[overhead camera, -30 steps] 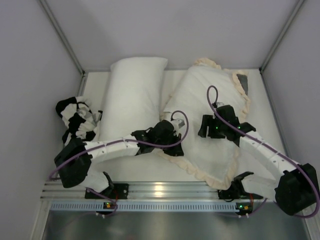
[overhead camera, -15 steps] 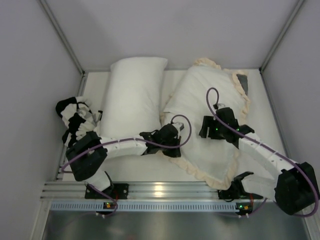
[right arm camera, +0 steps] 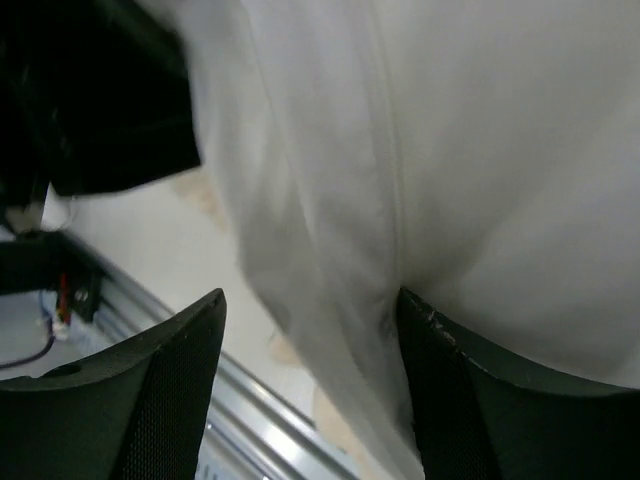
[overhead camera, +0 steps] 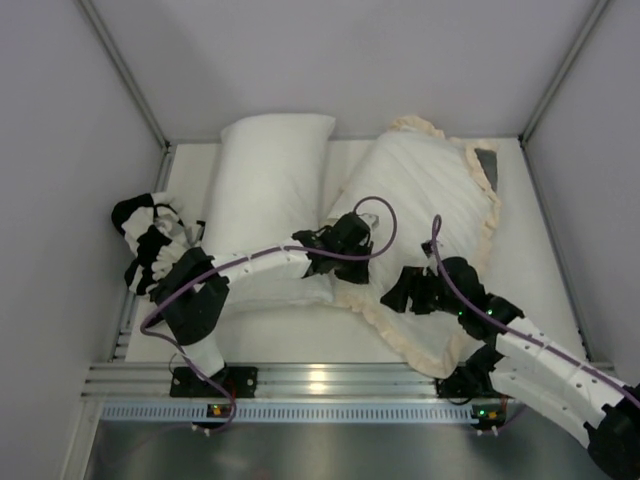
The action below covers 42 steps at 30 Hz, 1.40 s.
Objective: Remove the pillowcase from the pillow
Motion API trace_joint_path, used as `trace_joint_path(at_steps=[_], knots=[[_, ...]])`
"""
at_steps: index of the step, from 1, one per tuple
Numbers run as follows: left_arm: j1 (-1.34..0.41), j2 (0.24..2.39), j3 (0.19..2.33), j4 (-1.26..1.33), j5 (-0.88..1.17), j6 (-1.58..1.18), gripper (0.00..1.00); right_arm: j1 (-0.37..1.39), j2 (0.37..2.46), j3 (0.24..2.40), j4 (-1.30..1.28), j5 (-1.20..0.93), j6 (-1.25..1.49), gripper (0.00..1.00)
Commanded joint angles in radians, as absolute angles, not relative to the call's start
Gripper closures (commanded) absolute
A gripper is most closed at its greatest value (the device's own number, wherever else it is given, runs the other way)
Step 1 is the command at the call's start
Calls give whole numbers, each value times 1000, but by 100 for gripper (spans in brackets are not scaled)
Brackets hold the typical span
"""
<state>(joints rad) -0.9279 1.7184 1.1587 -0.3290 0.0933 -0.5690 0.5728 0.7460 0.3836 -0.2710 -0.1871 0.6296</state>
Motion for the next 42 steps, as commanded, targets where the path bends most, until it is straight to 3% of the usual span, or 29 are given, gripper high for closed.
trace_joint_path(at_steps=[1,5,11,15,19,24,29,32,36,42], knots=[[-871,1744,1302,-317,29,-515,100,715,726,348,-260,-322,771,35],[-848,1758,1345,-350,41,-503,100,895,799,389,-224,-304,773,35],[-851,1662,1192,-308,60,-548,100,931,818,453,-230,-264,768,35],[-851,1569,1060,-296,23,-548,100,974,911,410,45,-440,828,35],[-851,1490,1025,-296,21,-532,100,1093,1026,449,150,-462,830,35],[-851,1344,973,-307,44,-552,100,1155,971,616,-159,-185,752,32],[-851,1227,905,-308,106,-589,100,1147,867,667,-245,-193,723,30],[-861,1198,897,-308,166,-609,100,1147,816,730,-389,-89,712,30],[-937,1195,903,-310,138,-630,92,1125,740,793,-589,211,722,27],[-1037,1224,943,-308,81,-649,73,1026,672,772,-650,171,721,27]])
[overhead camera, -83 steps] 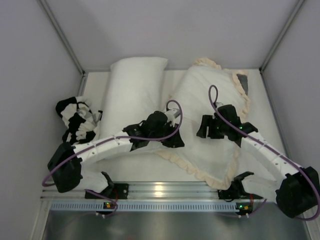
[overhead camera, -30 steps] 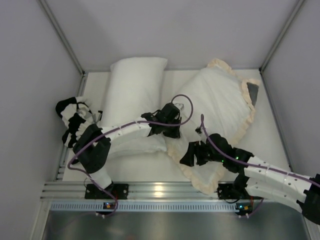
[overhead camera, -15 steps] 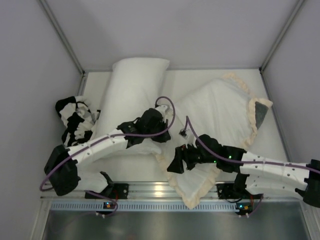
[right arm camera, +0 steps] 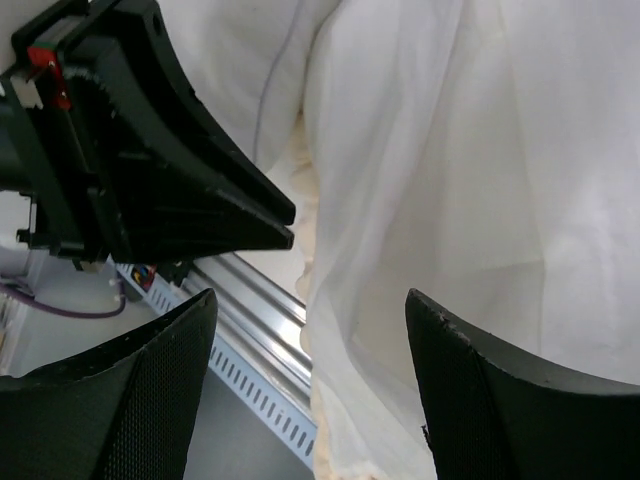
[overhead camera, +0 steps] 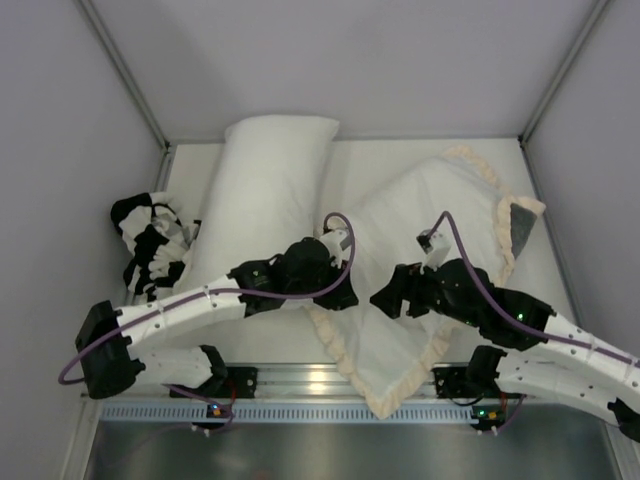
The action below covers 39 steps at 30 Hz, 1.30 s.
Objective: Remove the pillowcase from the pillow
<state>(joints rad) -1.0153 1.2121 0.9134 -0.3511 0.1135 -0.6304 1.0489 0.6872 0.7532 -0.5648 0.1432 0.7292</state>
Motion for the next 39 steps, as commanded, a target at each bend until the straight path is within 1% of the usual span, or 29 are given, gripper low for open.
trace_joint_path(at_steps=[1,3,4,7,8,13,14,15,17,18,25,26,27,28,30,31,33,37,39], knots=[[-1048,1226,948,-310,74,-653,67,1026,660,770,-650,163,721,27],[-1060,1227,954,-313,63,-657,63,1026,635,753,-650,166,730,27],[-1071,1227,962,-311,54,-661,59,1026,606,750,-655,167,733,27],[-1097,1241,982,-313,35,-666,54,1026,569,750,-692,213,739,27],[-1104,1247,989,-316,32,-666,50,1026,566,750,-701,221,739,27],[-1146,1305,1052,-357,-49,-652,38,1023,555,752,-729,244,739,27],[-1146,1313,1066,-357,-52,-652,32,1025,554,750,-732,248,739,27],[-1146,1324,1077,-359,-55,-650,22,1023,549,747,-732,247,741,27],[-1147,1365,1101,-374,-60,-634,21,1023,538,744,-735,248,742,27],[-1147,1382,1126,-380,-67,-626,18,1022,534,742,-735,249,742,27],[-1147,1515,1189,-411,-104,-604,18,1022,497,729,-749,255,749,27],[-1147,1528,1193,-417,-106,-604,21,1022,492,727,-749,253,747,27],[-1147,1542,1196,-417,-98,-607,26,1022,489,729,-749,253,747,27],[-1147,1539,1190,-417,-94,-612,45,1022,491,727,-753,255,747,27],[-1146,1519,1181,-416,-92,-621,67,1023,500,727,-758,253,742,27],[-1147,1508,1160,-416,-91,-623,82,1023,509,729,-762,253,738,27],[-1147,1476,1132,-417,-92,-633,100,1022,540,732,-775,261,739,27],[-1147,1329,1013,-387,-83,-676,100,1023,574,721,-785,291,742,27],[-1149,1278,928,-364,-72,-702,100,1022,593,715,-782,305,742,33]])
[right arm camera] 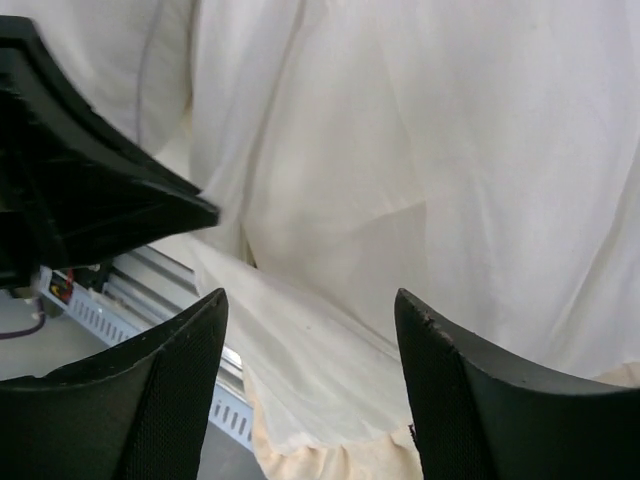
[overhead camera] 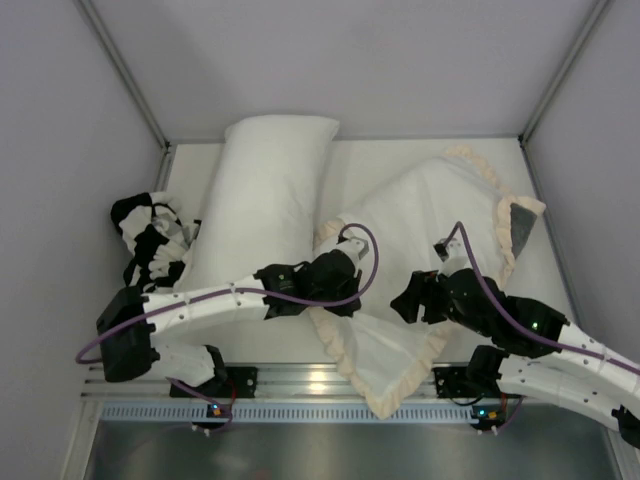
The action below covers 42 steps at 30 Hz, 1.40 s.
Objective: Remove the pillowcase from the pillow
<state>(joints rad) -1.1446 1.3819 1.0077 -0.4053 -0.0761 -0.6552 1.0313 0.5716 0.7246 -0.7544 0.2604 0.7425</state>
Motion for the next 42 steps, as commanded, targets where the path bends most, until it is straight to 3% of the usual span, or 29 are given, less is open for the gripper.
trace_joint_path(at_steps=[1,5,13,18,24,33,37,42], knots=[[-1149,1229,901,-335,-63,-712,100,1023,604,713,-779,305,741,36],[-1152,1116,769,-249,-35,-742,100,1023,656,707,-724,287,723,51],[-1163,1072,680,-210,-5,-745,100,1025,834,744,-569,164,672,56],[-1169,1049,650,-201,-5,-755,100,1028,958,732,-511,106,657,44],[-1169,1000,615,-192,35,-759,100,1039,1022,692,-485,149,635,20],[-1169,940,552,-193,52,-781,100,1042,1144,781,-489,219,560,13],[-1169,927,537,-192,49,-782,100,1054,1226,798,-437,154,516,1],[-1169,919,523,-192,35,-784,100,1094,1319,773,-354,97,518,0]])
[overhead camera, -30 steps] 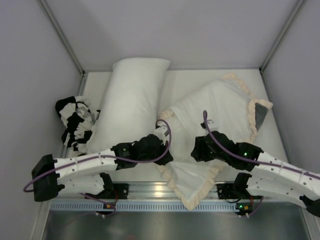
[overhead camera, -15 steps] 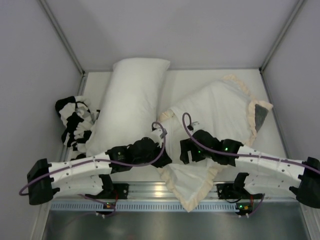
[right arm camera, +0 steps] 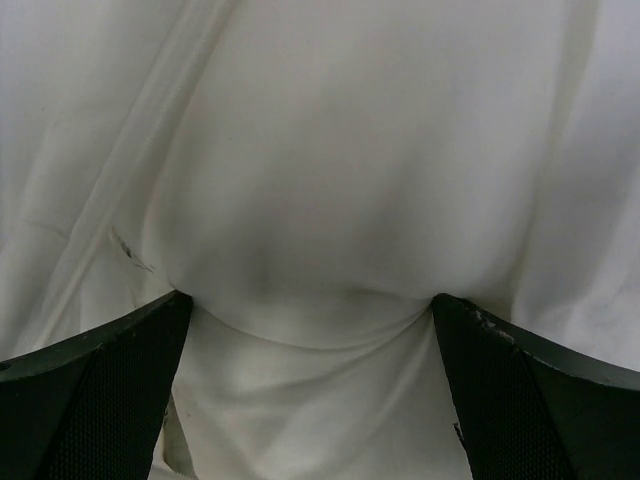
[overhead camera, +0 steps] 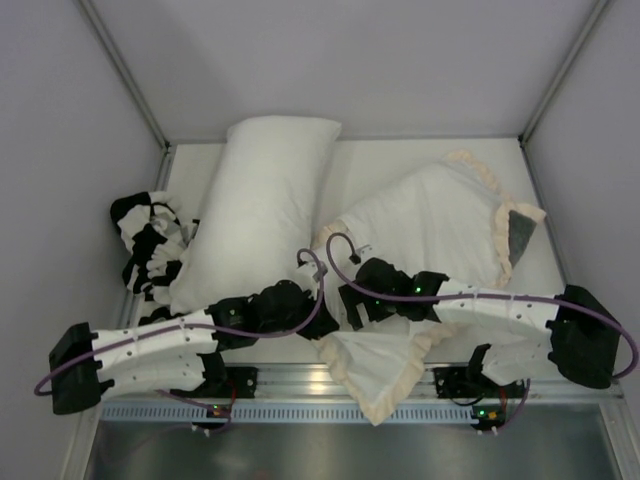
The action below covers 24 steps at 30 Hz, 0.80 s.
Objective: Remove the pillowcase from the pillow
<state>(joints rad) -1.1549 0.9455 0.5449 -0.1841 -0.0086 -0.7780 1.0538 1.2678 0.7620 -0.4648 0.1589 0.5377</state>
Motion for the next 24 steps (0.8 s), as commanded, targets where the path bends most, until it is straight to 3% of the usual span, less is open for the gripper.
trace_joint_path(at_steps=[1,6,8,9,12,13,15,24], knots=[[-1170,919,520,-192,35,-784,100,1103,1348,770,-341,98,528,1],[-1169,916,514,-193,23,-787,100,1150,1448,759,-333,172,595,1],[-1169,908,514,-193,25,-790,100,1158,1494,759,-333,204,629,14],[-1169,907,514,-193,25,-790,100,1158,1506,756,-330,228,641,31],[-1169,887,508,-195,25,-788,100,1160,1539,749,-313,255,669,60],[-1169,882,506,-195,26,-788,100,1160,1543,749,-311,280,676,81],[-1169,870,505,-193,31,-792,100,1160,1540,749,-308,307,684,99],[-1169,862,514,-158,93,-773,100,1080,1384,799,-301,333,686,100]])
